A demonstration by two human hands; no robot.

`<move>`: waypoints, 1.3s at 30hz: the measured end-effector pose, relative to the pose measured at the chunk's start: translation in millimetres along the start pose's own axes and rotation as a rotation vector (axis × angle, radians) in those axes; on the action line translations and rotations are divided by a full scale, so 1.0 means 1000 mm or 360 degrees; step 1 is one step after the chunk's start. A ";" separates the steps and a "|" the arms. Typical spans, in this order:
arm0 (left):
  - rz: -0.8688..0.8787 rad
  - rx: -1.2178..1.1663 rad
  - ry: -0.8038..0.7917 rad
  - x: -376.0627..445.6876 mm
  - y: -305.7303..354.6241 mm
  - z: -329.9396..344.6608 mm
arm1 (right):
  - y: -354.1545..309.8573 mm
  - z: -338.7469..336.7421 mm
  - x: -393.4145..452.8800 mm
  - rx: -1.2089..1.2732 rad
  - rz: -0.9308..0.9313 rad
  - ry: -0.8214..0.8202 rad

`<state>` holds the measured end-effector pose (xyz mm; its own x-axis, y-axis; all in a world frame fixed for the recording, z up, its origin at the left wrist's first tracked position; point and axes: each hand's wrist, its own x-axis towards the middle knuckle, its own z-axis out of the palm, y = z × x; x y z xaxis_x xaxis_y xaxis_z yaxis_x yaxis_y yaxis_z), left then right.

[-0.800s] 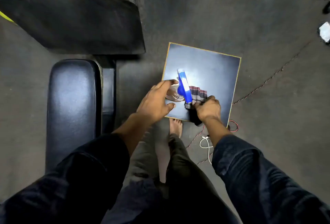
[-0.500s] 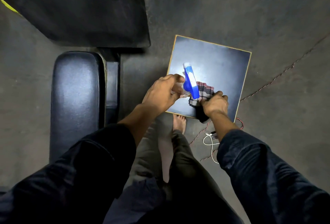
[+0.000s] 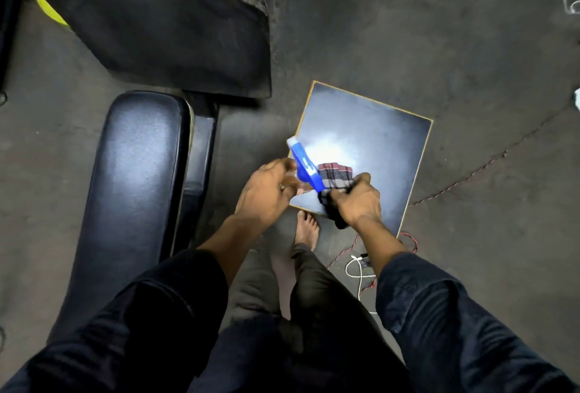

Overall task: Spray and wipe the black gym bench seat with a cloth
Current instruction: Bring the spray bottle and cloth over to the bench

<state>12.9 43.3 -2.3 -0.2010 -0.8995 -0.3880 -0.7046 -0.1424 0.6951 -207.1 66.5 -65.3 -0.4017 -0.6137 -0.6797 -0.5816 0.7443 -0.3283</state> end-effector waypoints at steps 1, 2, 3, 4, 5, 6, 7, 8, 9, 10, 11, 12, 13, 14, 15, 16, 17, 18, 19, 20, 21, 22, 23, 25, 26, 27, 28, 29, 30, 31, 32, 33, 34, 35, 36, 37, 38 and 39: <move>-0.0037 -0.0052 0.0038 -0.007 -0.003 0.000 | -0.001 0.000 -0.004 0.0021 -0.0030 0.0001; -0.0083 -0.0118 0.0076 -0.015 -0.006 0.000 | -0.001 -0.001 -0.006 0.0065 -0.0055 0.0003; -0.0134 -0.0177 0.0111 -0.022 -0.010 0.000 | -0.002 -0.001 -0.009 0.0124 -0.0074 0.0001; -0.0184 -0.0224 0.0151 -0.031 -0.014 -0.001 | -0.002 -0.001 -0.011 0.0169 -0.0097 -0.0012; -0.0224 -0.0270 0.0190 -0.042 -0.018 -0.002 | -0.003 -0.001 -0.014 0.0192 -0.0126 -0.0035; -0.0255 -0.0322 0.0230 -0.052 -0.021 -0.003 | -0.004 0.000 -0.017 0.0196 -0.0160 -0.0066; -0.0275 -0.0369 0.0279 -0.064 -0.024 -0.005 | -0.005 0.001 -0.021 0.0196 -0.0197 -0.0097; -0.0290 -0.0392 0.0330 -0.074 -0.027 -0.006 | -0.005 0.002 -0.023 0.0202 -0.0225 -0.0123; -0.0314 -0.0402 0.0392 -0.086 -0.030 -0.008 | -0.008 0.005 -0.028 0.0198 -0.0266 -0.0153; -0.0349 -0.0410 0.0447 -0.098 -0.034 -0.009 | -0.012 0.008 -0.033 0.0189 -0.0307 -0.0184; -0.0389 -0.0429 0.0498 -0.110 -0.038 -0.010 | -0.017 0.013 -0.038 0.0174 -0.0358 -0.0217; -0.0419 -0.0456 0.0560 -0.122 -0.043 -0.011 | -0.024 0.018 -0.044 0.0152 -0.0413 -0.0259; -0.0439 -0.0465 0.0618 -0.133 -0.047 -0.011 | -0.030 0.023 -0.049 0.0147 -0.0455 -0.0308; -0.0467 -0.0457 0.0686 -0.145 -0.053 -0.012 | -0.039 0.030 -0.056 0.0150 -0.0495 -0.0381; -0.0501 -0.0452 0.0740 -0.157 -0.059 -0.015 | -0.048 0.038 -0.065 0.0148 -0.0529 -0.0453; -0.0541 -0.0474 0.0777 -0.168 -0.067 -0.017 | -0.057 0.047 -0.074 0.0119 -0.0574 -0.0506; -0.0584 -0.0504 0.0816 -0.179 -0.075 -0.020 | -0.068 0.056 -0.083 0.0071 -0.0627 -0.0551; -0.0623 -0.0527 0.0854 -0.188 -0.082 -0.022 | -0.076 0.064 -0.092 0.0047 -0.0667 -0.0592; -0.0674 -0.0557 0.0927 -0.201 -0.090 -0.027 | -0.087 0.076 -0.103 0.0027 -0.0714 -0.0641; -0.0725 -0.0595 0.1011 -0.213 -0.099 -0.031 | -0.098 0.088 -0.115 -0.0007 -0.0767 -0.0686; -0.0765 -0.0633 0.1085 -0.225 -0.109 -0.035 | -0.109 0.101 -0.126 -0.0060 -0.0840 -0.0712; -0.0803 -0.0667 0.1159 -0.236 -0.119 -0.039 | -0.120 0.115 -0.138 -0.0131 -0.0922 -0.0725; -0.0835 -0.0704 0.1218 -0.245 -0.129 -0.042 | -0.130 0.127 -0.148 -0.0194 -0.0993 -0.0728; -0.0898 -0.0775 0.1329 -0.267 -0.157 -0.051 | -0.150 0.159 -0.172 -0.0270 -0.1081 -0.0740; -0.0925 -0.0812 0.1382 -0.279 -0.171 -0.055 | -0.158 0.177 -0.182 -0.0298 -0.1103 -0.0747; -0.0955 -0.0852 0.1441 -0.290 -0.185 -0.059 | -0.164 0.195 -0.193 -0.0327 -0.1110 -0.0766; -0.0984 -0.0885 0.1487 -0.299 -0.197 -0.062 | -0.170 0.209 -0.202 -0.0356 -0.1119 -0.0779; -0.1030 -0.0923 0.1536 -0.311 -0.212 -0.065 | -0.175 0.228 -0.211 -0.0404 -0.1145 -0.0791; -0.1084 -0.0947 0.1582 -0.322 -0.226 -0.067 | -0.178 0.247 -0.219 -0.0458 -0.1180 -0.0799; -0.1143 -0.0959 0.1622 -0.333 -0.242 -0.069 | -0.181 0.266 -0.228 -0.0504 -0.1215 -0.0803; -0.1203 -0.0960 0.1652 -0.344 -0.256 -0.071 | -0.185 0.283 -0.236 -0.0548 -0.1233 -0.0816; -0.1235 -0.0960 0.1668 -0.351 -0.266 -0.074 | -0.188 0.297 -0.241 -0.0583 -0.1234 -0.0828; -0.1279 -0.0961 0.1685 -0.359 -0.279 -0.076 | -0.190 0.315 -0.246 -0.0634 -0.1244 -0.0852; -0.1319 -0.0967 0.1696 -0.367 -0.291 -0.077 | -0.192 0.333 -0.251 -0.0691 -0.1239 -0.0877; -0.1358 -0.0973 0.1689 -0.373 -0.303 -0.077 | -0.193 0.350 -0.256 -0.0722 -0.1223 -0.0906; -0.1384 -0.0973 0.1675 -0.379 -0.314 -0.077 | -0.195 0.365 -0.260 -0.0764 -0.1201 -0.0934; -0.1392 -0.0986 0.1673 -0.384 -0.320 -0.077 | -0.196 0.379 -0.261 -0.0809 -0.1209 -0.0951; -0.1389 -0.1045 0.1703 -0.388 -0.329 -0.077 | -0.196 0.395 -0.262 -0.0862 -0.1219 -0.0966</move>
<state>374.8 407.2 -34.5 0.8769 -0.2663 -0.4002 0.1354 -0.6619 0.7372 291.9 185.4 -81.4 0.5208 -0.5207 -0.6765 -0.8185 -0.0792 -0.5691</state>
